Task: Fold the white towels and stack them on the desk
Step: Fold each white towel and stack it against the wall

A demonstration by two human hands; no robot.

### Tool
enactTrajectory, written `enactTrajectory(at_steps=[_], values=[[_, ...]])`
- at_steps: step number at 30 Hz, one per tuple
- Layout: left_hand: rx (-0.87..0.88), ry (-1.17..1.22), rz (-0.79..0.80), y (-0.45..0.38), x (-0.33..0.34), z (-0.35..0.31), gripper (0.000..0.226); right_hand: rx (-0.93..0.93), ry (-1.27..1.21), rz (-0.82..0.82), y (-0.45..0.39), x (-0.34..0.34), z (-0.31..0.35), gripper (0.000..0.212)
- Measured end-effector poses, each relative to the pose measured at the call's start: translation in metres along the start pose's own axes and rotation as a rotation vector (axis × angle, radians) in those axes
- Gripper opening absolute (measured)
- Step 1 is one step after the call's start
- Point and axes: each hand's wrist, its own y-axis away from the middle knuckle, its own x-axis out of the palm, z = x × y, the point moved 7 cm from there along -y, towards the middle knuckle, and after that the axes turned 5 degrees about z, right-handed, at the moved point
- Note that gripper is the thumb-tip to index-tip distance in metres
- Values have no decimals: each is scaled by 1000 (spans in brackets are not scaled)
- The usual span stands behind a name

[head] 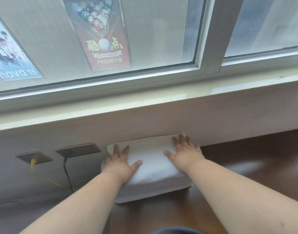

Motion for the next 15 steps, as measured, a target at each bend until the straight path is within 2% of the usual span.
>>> enactTrajectory(at_steps=[3, 6, 8, 15], values=[[-26, -72, -17, 7, -10, -4, 90, -23, -51, 18, 4, -14, -15, 83], [29, -194, -184, 19, -33, -23, 84, -36, -48, -175, 19, -56, -38, 74], [87, -244, -273, 33, -48, -44, 78, 1, -55, -248, 37, -84, -65, 71], [404, -33, -409, 98, -76, -160, 58, 186, -105, -342, 129, -138, -181, 67]])
